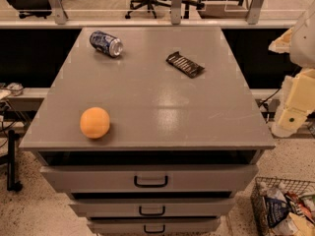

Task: Move rxbar chocolate near orange

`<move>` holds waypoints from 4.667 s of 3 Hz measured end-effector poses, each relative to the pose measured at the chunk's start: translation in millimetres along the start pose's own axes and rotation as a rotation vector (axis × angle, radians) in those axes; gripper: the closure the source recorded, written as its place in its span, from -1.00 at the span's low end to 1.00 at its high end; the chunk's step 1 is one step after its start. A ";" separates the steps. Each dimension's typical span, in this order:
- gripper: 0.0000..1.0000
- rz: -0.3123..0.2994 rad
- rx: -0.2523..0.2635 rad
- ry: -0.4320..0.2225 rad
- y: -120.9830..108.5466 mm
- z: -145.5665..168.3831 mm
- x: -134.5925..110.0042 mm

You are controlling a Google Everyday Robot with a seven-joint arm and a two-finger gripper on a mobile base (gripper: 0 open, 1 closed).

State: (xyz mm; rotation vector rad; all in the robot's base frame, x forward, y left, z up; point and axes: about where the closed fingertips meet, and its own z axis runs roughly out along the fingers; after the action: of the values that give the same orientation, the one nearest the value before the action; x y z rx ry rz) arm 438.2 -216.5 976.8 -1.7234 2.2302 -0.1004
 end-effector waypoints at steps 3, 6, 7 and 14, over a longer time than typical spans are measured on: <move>-1.00 -0.028 0.024 -0.178 -46.8 25.3 -44.3; -1.00 0.144 0.007 -0.434 -164.6 121.9 -126.5; -1.00 0.200 0.013 -0.451 -182.9 158.6 -126.4; 1.00 0.209 0.031 -0.632 -205.4 178.3 -169.0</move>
Offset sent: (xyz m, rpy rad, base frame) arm 0.0277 0.0136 -0.0083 0.0953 -0.0437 0.0851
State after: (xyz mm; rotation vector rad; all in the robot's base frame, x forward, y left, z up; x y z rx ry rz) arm 718.7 -86.2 894.0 -1.2575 1.8903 0.3998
